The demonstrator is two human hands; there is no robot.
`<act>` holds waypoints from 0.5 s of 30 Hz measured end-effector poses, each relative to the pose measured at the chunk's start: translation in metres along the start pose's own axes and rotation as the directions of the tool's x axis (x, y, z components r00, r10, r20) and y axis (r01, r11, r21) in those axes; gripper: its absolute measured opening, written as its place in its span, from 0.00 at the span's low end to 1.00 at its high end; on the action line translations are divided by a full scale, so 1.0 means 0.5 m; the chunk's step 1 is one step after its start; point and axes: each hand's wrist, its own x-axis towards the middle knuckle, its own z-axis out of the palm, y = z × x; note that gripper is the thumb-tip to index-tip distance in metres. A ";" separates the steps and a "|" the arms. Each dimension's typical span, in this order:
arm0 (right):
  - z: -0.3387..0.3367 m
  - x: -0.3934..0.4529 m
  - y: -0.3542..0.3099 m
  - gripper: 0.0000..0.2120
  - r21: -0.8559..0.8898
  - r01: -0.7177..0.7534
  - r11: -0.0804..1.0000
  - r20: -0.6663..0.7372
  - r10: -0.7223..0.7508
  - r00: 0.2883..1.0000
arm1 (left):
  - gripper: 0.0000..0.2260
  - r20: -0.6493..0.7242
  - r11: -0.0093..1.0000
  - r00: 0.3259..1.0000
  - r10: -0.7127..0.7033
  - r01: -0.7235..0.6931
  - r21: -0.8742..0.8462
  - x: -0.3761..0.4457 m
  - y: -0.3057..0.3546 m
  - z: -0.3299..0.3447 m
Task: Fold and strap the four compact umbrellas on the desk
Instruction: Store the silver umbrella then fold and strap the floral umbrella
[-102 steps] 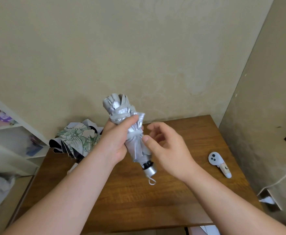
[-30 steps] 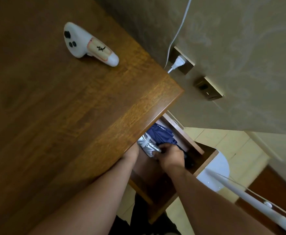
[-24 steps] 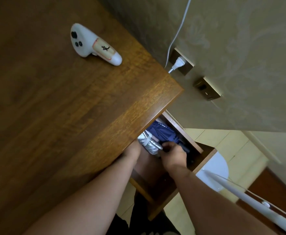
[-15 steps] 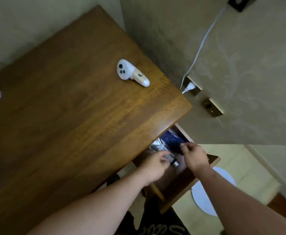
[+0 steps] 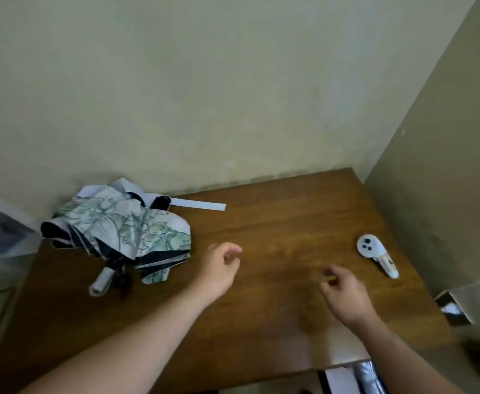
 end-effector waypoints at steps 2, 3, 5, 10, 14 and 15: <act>0.065 0.016 -0.105 0.17 -0.001 0.067 0.998 0.038 -0.066 0.997 | 0.10 -0.092 0.999 0.996 -0.018 0.021 0.025 0.015 -0.083 -0.117; 0.102 0.021 -0.152 0.18 -0.001 0.094 0.996 0.066 -0.094 0.993 | 0.09 -0.135 0.998 0.990 -0.030 0.036 0.041 0.020 -0.125 -0.173; 0.176 0.027 -0.240 0.18 -0.006 0.136 0.991 0.123 -0.135 0.983 | 0.09 -0.230 0.994 0.971 -0.065 0.082 0.066 0.033 -0.208 -0.280; 0.326 0.035 -0.422 0.18 0.028 0.155 0.988 0.233 -0.157 0.960 | 0.07 -0.404 0.950 0.890 -0.213 0.285 0.125 0.094 -0.420 -0.464; 0.398 0.012 -0.494 0.17 -0.019 0.180 0.984 0.309 -0.165 0.936 | 0.20 -0.164 0.832 0.837 -0.522 0.542 0.120 0.105 -0.563 -0.447; 0.409 0.007 -0.501 0.17 -0.039 0.176 0.984 0.329 -0.154 0.932 | 0.24 -0.048 0.812 0.813 -0.581 0.582 0.035 0.100 -0.590 -0.423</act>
